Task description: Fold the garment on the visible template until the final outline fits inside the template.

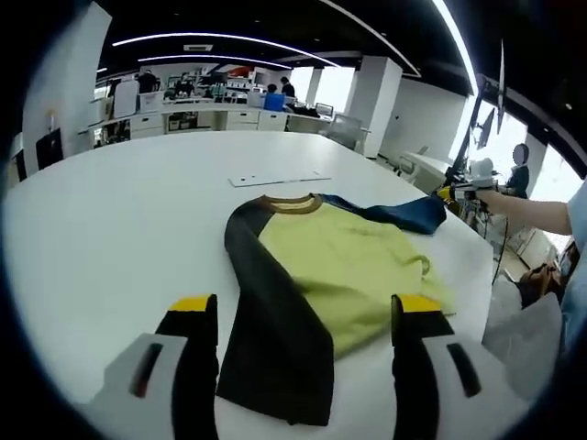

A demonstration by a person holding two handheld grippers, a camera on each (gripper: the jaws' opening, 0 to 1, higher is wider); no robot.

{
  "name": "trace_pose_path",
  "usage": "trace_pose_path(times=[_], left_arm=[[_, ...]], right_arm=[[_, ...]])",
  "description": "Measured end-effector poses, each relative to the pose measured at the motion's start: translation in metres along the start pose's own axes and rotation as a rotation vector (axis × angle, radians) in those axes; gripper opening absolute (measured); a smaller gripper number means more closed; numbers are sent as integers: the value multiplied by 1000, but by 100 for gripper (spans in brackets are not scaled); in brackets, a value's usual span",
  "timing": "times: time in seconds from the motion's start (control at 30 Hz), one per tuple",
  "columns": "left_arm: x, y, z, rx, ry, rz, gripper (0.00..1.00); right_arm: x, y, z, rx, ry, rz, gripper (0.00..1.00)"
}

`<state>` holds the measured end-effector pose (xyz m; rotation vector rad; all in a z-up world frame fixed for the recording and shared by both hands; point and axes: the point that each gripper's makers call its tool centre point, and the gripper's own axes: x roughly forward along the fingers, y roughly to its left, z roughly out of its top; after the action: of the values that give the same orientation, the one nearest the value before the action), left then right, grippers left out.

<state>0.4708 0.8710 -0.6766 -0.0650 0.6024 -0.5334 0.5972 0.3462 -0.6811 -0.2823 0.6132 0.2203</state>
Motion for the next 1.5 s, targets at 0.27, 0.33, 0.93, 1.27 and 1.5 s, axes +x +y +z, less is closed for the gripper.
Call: trace_pose_path(times=[0.27,0.33,0.93,1.27,1.5], left_arm=[[-2,7,-8,-1,36,14,74],[-2,8,-10,5,46,17,74],[-2,11,-14,-1,61,28,74],[-2,15,-17,-10,68,39,74],[-2,12,-16,-12,61,33,75]], right_arm=[[34,-51,-13,35,42,-32,0],[38,-57,-18,43,53,-37,0],[66,-71,-58,120,154,-65,0],[68,-67,-65,146,165,-67,0],[64,-66,-65,157,164,-76,2]])
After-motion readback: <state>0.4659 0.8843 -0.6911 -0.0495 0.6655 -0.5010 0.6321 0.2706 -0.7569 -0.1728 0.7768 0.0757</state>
